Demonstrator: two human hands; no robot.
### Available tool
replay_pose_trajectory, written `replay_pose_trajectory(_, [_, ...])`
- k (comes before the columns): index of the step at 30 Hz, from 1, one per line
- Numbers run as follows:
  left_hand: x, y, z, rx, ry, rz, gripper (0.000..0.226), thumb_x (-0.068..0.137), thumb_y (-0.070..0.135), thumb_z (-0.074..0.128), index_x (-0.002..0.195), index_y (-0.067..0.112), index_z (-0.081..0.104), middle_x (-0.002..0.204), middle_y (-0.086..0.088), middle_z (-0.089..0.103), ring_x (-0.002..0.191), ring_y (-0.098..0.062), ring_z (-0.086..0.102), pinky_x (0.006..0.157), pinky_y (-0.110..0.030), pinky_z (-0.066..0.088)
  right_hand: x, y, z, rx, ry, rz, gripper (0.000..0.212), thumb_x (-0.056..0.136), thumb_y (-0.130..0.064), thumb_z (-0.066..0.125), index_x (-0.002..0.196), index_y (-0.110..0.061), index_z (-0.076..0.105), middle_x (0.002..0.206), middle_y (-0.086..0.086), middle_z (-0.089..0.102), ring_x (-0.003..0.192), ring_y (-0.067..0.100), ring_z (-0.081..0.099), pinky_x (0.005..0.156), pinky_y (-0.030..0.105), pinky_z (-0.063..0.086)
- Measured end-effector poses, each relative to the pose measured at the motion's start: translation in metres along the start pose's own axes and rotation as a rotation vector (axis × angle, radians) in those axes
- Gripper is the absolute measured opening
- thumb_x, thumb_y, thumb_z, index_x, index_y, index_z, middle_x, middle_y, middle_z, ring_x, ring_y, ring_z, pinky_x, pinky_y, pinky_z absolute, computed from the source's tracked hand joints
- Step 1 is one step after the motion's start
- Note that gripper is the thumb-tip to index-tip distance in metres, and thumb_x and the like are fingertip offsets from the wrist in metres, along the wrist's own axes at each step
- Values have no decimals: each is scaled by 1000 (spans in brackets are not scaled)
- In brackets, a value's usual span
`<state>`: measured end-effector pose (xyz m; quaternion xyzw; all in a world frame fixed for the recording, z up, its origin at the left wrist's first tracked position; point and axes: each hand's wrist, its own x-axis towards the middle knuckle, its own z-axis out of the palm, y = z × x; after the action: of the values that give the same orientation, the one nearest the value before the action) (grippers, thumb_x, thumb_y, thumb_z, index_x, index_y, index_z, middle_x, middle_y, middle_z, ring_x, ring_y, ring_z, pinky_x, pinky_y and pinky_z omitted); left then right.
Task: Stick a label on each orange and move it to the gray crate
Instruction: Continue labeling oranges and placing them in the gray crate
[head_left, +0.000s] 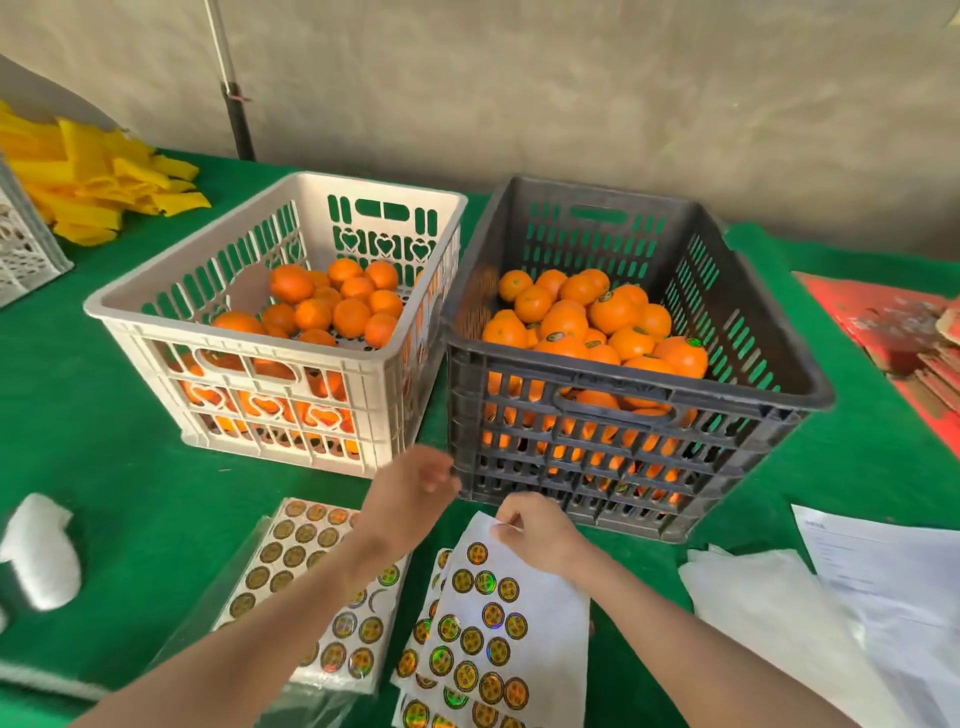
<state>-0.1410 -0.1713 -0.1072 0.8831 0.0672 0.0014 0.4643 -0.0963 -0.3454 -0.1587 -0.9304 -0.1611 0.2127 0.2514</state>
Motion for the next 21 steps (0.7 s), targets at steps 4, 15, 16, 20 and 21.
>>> replay_pose_trajectory(4, [1,-15,26,-105,-218,-296,18,89,20,65,95,5,72,93,-13,71,81,-19,64,81,-36,55,-12,-3,-12,114,100,-105,10,93,-17,58,90,-10,64,79,-15,48,83,10,49,68,17,34])
replay_pose_trajectory(15, [7,0,33,-365,-232,-455,4,83,3,67,81,1,70,75,-17,71,65,-23,66,62,-29,57,-38,-9,-5,-133,396,-301,25,89,-27,62,111,-15,66,104,6,53,104,23,46,93,29,32])
replay_pose_trajectory(16, [7,-1,34,-371,-232,-452,4,83,3,67,82,1,70,70,-14,70,62,-20,66,59,-27,55,-38,-9,-4,-150,385,-296,25,90,-27,61,112,-15,66,104,6,55,104,22,47,93,28,33])
replay_pose_trajectory(20, [8,-1,33,-378,-248,-451,9,83,-3,62,84,1,70,53,-4,65,46,-11,62,49,-20,50,-39,-7,0,-180,355,-281,24,93,-27,56,112,-18,67,105,3,57,106,18,48,88,27,36])
replay_pose_trajectory(21, [8,-1,33,-372,-256,-448,10,83,-4,61,84,1,70,54,-5,66,48,-12,63,50,-21,51,-40,-7,1,-176,356,-289,22,93,-26,56,109,-18,68,104,3,58,104,18,48,87,27,37])
